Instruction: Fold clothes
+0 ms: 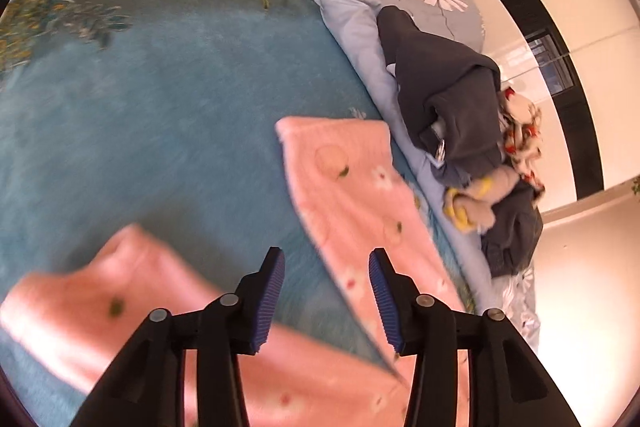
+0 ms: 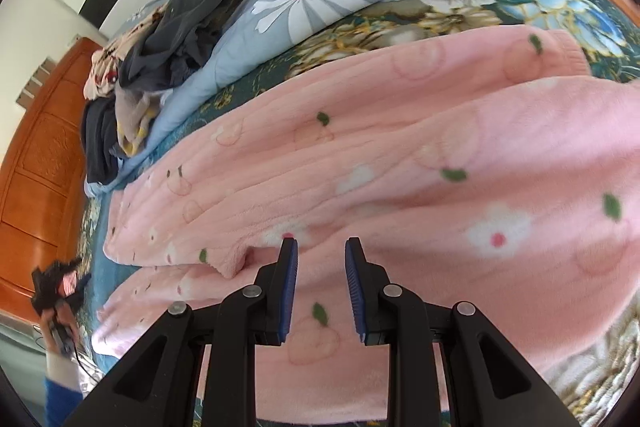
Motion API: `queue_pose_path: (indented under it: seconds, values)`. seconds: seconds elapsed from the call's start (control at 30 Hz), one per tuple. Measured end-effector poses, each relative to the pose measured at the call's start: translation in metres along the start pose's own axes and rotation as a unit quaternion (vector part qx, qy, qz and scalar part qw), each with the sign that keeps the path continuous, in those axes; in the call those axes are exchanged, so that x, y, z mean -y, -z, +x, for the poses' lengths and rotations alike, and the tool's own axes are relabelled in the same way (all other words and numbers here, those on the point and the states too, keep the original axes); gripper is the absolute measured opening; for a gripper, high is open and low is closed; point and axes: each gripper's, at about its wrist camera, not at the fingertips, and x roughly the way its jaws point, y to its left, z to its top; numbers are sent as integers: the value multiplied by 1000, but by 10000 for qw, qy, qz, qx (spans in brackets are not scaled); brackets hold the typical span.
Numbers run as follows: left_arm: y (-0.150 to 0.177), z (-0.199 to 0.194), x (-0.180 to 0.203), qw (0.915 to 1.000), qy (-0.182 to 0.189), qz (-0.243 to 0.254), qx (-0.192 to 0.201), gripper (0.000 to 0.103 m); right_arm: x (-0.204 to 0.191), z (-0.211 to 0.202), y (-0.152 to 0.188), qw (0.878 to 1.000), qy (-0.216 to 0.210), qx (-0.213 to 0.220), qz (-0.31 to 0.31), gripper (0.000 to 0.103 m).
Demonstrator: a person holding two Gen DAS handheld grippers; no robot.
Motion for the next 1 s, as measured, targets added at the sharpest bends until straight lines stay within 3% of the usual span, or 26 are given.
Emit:
queue_pose_path:
  seconds: [0.13,0.3,0.53,0.67,0.8,1.0]
  values:
    - [26,-22,-5,9987,-258,405,162,52,27,-50,-11,9938,805,762,-123,25]
    - [55,-43,-32,9989,-284,213,319,54,100,-114,-2,9784,1100,1535,846,25]
    - [67,-67,-70,9989,-229,-255,312,54,187,-93,52,9604,120,972,2607,25]
    - [70,-82,-87,9980,-376,-330,393,54,210,-71,65,9391,-368,929,3289,25]
    - [73,-90,-115,9958,-435,-663,449,55,220,-66,68,9223,-667,1065,3655,25]
    - [75,-79,-142,9931,-536,-958,403,55,220,-69,73,9191,-683,1135,3710,26]
